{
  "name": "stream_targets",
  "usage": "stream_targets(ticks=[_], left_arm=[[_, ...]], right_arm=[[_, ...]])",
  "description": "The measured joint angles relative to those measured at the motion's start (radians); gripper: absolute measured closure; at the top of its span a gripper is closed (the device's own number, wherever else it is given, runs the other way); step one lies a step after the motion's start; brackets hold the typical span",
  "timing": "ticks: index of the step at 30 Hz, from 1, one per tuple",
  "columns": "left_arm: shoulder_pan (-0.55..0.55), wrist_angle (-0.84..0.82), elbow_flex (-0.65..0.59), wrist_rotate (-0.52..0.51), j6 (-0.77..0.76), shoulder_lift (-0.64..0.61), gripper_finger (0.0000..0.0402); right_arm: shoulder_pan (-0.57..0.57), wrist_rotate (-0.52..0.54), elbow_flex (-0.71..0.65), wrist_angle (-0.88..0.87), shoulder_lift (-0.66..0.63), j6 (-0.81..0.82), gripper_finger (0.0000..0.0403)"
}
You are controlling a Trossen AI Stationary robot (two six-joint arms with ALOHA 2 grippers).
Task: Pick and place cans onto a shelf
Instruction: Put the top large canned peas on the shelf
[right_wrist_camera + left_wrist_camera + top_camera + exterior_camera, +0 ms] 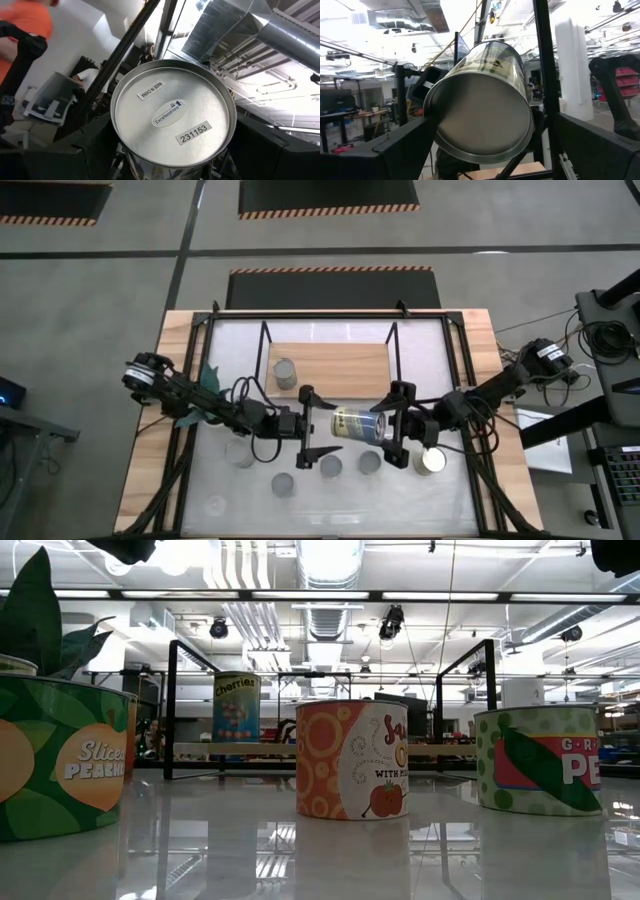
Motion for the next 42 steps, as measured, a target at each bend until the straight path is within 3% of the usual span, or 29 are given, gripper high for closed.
stream_targets(ticks=[8, 19, 22, 30, 35, 42], left_arm=[[0.0, 0.002, 0.0, -0.005, 0.036, 0.0, 0.0013], [0.002, -0.023, 0.001, -0.133, 0.221, -0.015, 0.0013], [0.003, -0.038, 0.001, -0.188, 0.263, -0.017, 0.0013], [0.005, -0.046, 0.002, -0.283, 0.277, -0.024, 0.0012], [0.007, -0.046, 0.002, -0.253, 0.277, -0.025, 0.0012], [0.017, -0.048, 0.001, -0.145, 0.278, -0.025, 0.0012]], right_arm=[[0.0, -0.006, -0.001, 0.0, 0.001, 0.024, 0.0099], [0.0, 0.091, -0.002, 0.028, 0.002, 0.097, 0.0099], [0.001, 0.161, -0.003, 0.066, 0.002, 0.113, 0.0099], [0.003, 0.218, -0.003, 0.087, -0.004, 0.149, 0.0099], [0.002, 0.257, -0.003, 0.089, -0.005, 0.207, 0.0099], [-0.038, 0.209, -0.003, 0.066, 0.017, 0.389, 0.0099]])
